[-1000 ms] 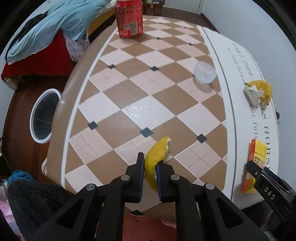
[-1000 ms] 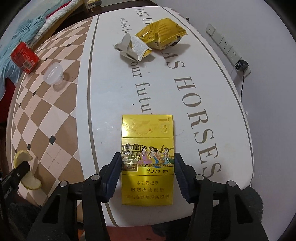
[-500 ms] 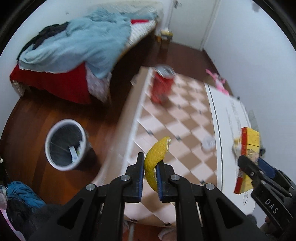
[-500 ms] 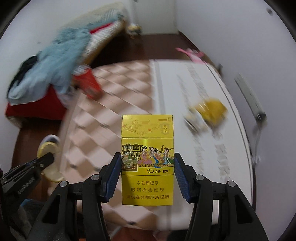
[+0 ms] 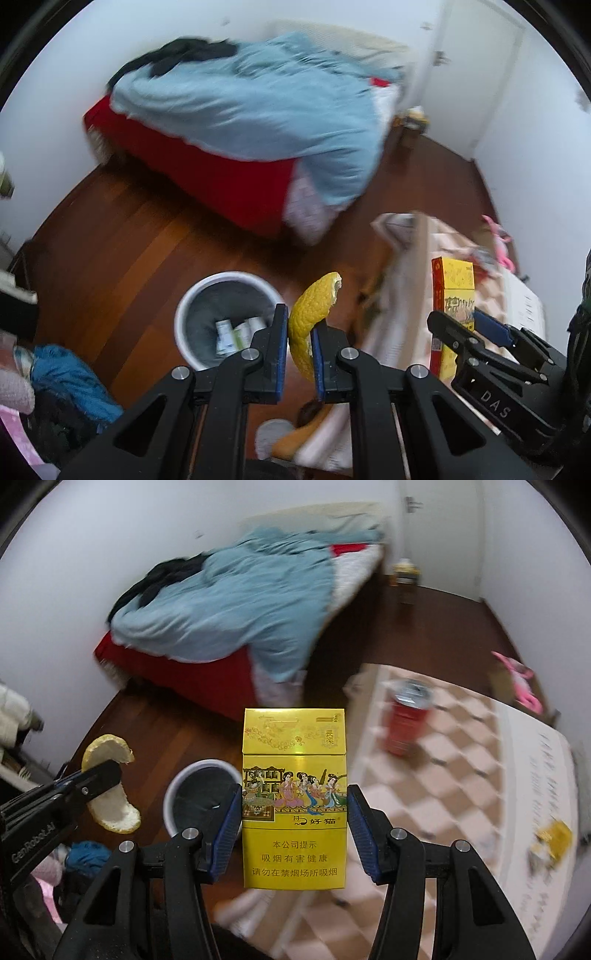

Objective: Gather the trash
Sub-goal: 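Carry the peel and pack over the white bin and open both tools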

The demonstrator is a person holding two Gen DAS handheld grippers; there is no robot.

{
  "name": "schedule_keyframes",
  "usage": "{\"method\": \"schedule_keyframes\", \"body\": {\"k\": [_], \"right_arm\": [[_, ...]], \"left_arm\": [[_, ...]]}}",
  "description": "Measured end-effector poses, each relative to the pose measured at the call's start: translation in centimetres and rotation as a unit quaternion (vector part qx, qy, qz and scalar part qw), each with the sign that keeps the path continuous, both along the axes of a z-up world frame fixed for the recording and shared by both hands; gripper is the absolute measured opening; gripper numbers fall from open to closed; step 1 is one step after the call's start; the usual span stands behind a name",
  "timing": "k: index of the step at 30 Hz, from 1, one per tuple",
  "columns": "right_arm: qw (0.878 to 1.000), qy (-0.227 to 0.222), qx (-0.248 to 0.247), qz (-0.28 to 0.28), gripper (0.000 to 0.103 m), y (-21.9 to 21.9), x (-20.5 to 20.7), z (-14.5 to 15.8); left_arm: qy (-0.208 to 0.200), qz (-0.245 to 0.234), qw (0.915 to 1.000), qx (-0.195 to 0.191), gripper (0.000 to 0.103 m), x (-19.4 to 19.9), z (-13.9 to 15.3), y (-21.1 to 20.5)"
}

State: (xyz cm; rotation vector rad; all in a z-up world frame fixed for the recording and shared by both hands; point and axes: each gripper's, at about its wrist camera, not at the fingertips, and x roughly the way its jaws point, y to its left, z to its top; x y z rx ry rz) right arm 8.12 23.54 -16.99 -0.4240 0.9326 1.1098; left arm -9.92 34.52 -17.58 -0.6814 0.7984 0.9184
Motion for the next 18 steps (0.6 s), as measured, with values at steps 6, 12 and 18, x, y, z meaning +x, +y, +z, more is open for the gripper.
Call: {"method": "schedule_keyframes", "body": {"k": [6, 12, 18], "right_arm": [[0.997, 0.039, -0.039, 0.047, 0.058, 9.2, -4.0, -6.5], [0.988, 0.093, -0.102, 0.069, 0.058, 16.2, -6.1, -16.1], [0.981, 0.115, -0.135, 0.081, 0.058, 19.8, -6.6, -21.8]], "left_arm": [[0.015, 0.046, 0.9942, -0.096, 0.009, -4.2, -8.6, 7.4], [0.011, 0.071, 0.9791, -0.190, 0.009, -5.9, -17.0, 12.8], [0.007, 0.095, 0.9736, -0.207, 0.040, -7.0, -19.0, 15.3]]}}
